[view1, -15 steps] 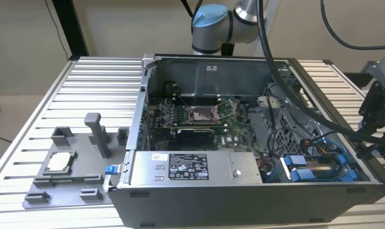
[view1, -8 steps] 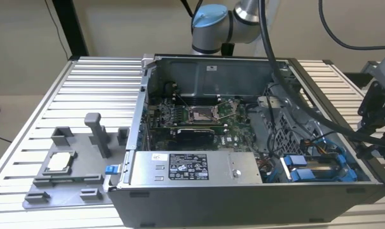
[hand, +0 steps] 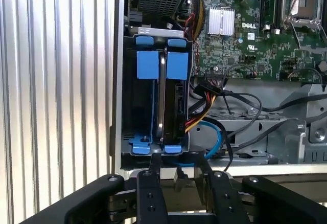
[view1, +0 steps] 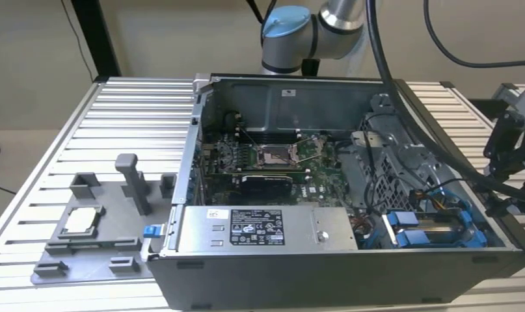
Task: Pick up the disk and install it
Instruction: 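Insert the second disk wire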
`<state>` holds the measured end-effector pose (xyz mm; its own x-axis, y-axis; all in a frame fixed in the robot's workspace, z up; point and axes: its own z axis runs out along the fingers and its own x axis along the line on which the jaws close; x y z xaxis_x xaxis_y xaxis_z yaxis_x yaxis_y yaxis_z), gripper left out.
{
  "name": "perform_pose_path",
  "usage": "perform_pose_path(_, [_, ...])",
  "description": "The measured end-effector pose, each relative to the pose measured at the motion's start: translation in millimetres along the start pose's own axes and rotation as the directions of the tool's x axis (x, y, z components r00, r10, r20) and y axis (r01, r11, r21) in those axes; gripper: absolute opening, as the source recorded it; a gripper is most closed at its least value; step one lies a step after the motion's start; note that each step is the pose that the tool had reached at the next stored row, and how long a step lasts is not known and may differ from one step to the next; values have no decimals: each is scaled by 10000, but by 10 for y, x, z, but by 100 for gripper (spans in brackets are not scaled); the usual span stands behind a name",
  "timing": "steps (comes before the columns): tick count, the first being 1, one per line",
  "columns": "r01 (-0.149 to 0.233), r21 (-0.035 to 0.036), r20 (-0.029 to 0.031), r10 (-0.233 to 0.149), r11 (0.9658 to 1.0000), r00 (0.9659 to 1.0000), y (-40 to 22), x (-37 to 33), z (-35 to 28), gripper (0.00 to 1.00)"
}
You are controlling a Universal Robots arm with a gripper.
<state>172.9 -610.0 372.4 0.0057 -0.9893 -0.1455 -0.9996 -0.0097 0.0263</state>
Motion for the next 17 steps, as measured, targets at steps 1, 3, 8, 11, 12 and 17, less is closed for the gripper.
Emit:
perform_pose_path(1, [33, -4, -1, -33, 10000, 10000, 0, 0, 0, 100])
perform_pose_path(3, [56, -8, -3, -56, 10000, 10000, 0, 0, -1, 100])
perform_pose_path(8, [58, -8, -2, -58, 10000, 10000, -4, -6, 0, 100])
perform_pose_path(11, [57, -8, -4, -57, 10000, 10000, -5, -14, 0, 100])
perform_pose_path(12, [58, -9, -3, -58, 10000, 10000, -5, -17, 2, 100])
perform_pose_path(17, [58, -9, -2, -58, 10000, 10000, -5, -23, 3, 100])
